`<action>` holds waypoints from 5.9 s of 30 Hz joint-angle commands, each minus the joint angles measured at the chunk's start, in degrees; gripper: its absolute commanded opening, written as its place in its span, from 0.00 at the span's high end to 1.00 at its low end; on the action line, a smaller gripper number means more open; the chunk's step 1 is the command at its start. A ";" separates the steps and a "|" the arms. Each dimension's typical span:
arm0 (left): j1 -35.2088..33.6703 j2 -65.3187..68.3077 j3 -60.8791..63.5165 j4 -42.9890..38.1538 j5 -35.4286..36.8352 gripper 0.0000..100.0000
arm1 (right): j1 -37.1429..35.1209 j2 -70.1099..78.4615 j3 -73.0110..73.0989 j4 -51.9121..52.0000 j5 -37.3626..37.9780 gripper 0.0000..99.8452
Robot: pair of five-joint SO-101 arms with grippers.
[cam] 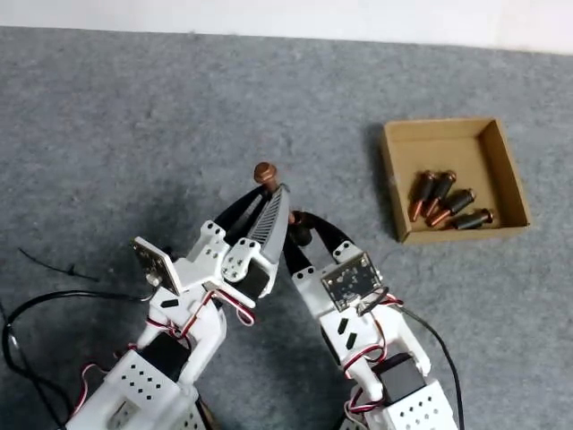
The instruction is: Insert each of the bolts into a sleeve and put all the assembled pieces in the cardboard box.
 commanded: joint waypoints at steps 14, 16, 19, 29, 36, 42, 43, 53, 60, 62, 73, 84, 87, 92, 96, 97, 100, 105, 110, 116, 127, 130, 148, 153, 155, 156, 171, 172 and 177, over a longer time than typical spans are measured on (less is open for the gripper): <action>-0.31 0.22 -1.89 0.70 7.38 0.99 | -1.98 -0.92 6.37 -1.63 0.44 1.00; -0.31 0.22 -1.89 0.70 7.38 0.99 | -1.98 -0.92 6.37 -1.63 0.53 1.00; -0.31 0.22 -1.89 0.70 7.30 0.99 | -1.98 -0.92 6.37 -1.63 0.62 1.00; -0.31 0.22 -1.45 0.79 7.21 0.99 | -2.24 -0.92 6.20 -1.71 7.12 1.00; -1.45 0.22 -1.54 0.79 7.12 0.99 | -1.89 -0.92 4.97 -1.71 6.95 1.00; -2.42 0.22 -1.63 0.79 7.21 0.99 | -2.15 -0.92 4.00 -1.63 7.21 1.00; -2.42 0.22 -1.63 0.79 7.12 0.99 | -2.15 -0.92 4.00 -1.63 7.21 1.00; -1.98 0.22 -1.27 0.88 7.12 0.99 | -1.80 -0.92 3.47 -1.63 7.21 1.00; -0.31 0.04 -1.27 7.47 6.77 0.99 | 0.92 -0.92 3.47 -1.71 7.03 1.00; 2.33 0.22 -0.31 11.52 3.78 0.99 | 1.63 -0.92 3.65 -1.63 6.86 1.00; 2.68 -0.31 0.40 13.89 -2.02 0.99 | -0.31 -0.92 3.91 -1.63 6.86 1.00; 2.59 -0.31 0.22 14.33 -1.93 0.74 | 0.04 -0.92 5.23 -1.63 6.95 1.00; 2.24 -0.31 0.22 14.33 -1.93 0.74 | 0.66 -0.92 5.85 -1.71 6.95 1.00; -0.40 -0.31 -0.13 13.89 0.44 0.74 | 1.19 -0.92 5.93 -1.71 6.95 1.00; -6.73 -0.31 -3.12 14.33 9.32 0.74 | 3.30 -0.92 5.93 -1.89 6.95 1.00; -8.57 -0.31 -3.47 14.33 11.25 0.74 | 4.00 -0.92 5.93 -1.98 6.95 1.00; -12.35 -0.31 -4.53 14.33 14.15 0.74 | 5.49 -0.92 5.93 -2.95 6.86 1.00; -13.49 -0.31 -4.79 14.24 13.98 0.74 | 6.37 -0.92 5.93 -3.12 6.86 1.00; -13.49 -0.31 -4.35 14.33 13.89 0.74 | 7.16 -0.92 5.93 -2.95 6.86 1.00; -13.41 -0.22 -4.09 14.33 8.09 0.74 | 16.75 -0.92 5.32 -3.21 6.33 1.00; -13.49 -0.22 -4.09 14.42 6.77 0.92 | 25.63 2.59 -7.60 -5.14 1.32 1.00; -13.14 -0.22 -4.09 14.42 3.16 0.99 | 26.86 12.97 -15.43 -5.23 1.32 1.00; -13.49 -0.04 -3.30 13.98 2.55 0.99 | 39.60 101.32 -69.67 -11.38 -8.00 1.00; -13.49 0.04 -3.30 13.98 2.55 0.99 | 39.60 110.37 -75.30 -11.38 -8.09 0.99; -13.49 0.04 -3.30 13.98 2.55 0.99 | 39.52 111.25 -75.65 -11.38 -8.09 0.98; -13.49 0.04 -3.30 13.98 2.55 0.99 | 39.52 111.52 -75.56 -11.38 -8.09 0.95; -13.58 0.22 -3.21 14.33 0.44 0.99 | 37.49 106.59 -74.15 1.10 -8.44 0.76; -13.49 0.22 -3.12 14.33 -1.85 0.99 | 36.70 104.13 -74.07 1.27 -8.44 0.76; -13.05 0.22 -1.71 14.33 -10.46 0.99 | 32.04 88.04 -64.48 3.65 -14.95 0.76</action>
